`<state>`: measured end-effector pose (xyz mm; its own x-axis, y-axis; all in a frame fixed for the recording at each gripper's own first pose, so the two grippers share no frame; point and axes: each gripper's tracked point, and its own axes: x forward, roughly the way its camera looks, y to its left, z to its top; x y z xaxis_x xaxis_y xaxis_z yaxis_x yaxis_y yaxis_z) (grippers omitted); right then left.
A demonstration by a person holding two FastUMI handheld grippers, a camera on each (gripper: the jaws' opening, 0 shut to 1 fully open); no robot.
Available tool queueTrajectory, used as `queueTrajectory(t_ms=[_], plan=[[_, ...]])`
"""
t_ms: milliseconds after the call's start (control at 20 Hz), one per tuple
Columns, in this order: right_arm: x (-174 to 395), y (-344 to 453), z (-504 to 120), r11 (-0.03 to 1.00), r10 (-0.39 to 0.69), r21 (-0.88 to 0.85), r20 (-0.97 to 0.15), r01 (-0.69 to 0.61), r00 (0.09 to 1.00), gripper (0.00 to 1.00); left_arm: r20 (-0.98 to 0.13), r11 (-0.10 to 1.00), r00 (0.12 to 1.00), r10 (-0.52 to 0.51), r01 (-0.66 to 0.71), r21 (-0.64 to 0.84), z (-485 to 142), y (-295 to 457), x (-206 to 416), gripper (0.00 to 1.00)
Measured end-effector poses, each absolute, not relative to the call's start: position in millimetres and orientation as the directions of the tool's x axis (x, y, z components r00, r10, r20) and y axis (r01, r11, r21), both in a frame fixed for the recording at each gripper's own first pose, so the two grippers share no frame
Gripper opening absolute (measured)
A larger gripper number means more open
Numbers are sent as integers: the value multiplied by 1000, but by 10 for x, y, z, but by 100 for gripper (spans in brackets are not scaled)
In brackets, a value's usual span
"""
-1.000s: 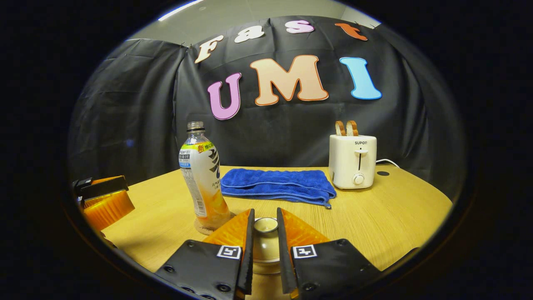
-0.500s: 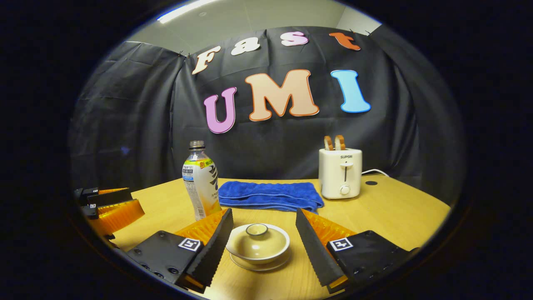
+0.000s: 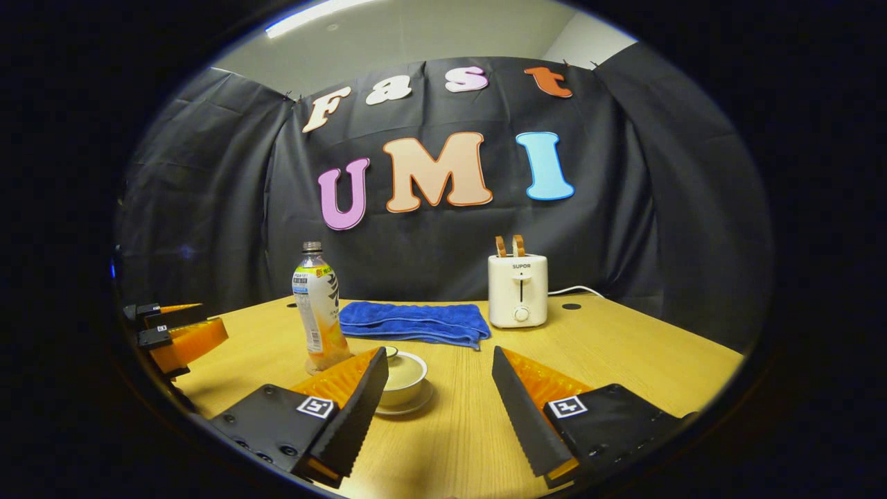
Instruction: Open the teacup lid with one hand, grasp the water bottle and pour water into the teacup with the other hand; after pouring, place the water bottle on the coaster and then close the teacup lid.
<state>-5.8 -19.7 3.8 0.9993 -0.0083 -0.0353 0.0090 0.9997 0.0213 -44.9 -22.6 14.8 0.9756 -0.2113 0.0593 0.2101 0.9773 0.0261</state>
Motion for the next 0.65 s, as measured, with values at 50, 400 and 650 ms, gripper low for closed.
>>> queueTrajectory(t_ms=[50,400,650], plan=[[-102,-213,29,1000,-14,15,-32,14,999,94,58,977,976,-212,210,30,147,-231,-463,88],[-273,-306,-81,999,-43,7,-45,44,998,94,49,981,979,-196,195,23,78,-167,-493,88],[-326,-361,-27,997,-77,3,-13,77,997,96,27,982,981,-191,190,13,14,-151,-481,89]])
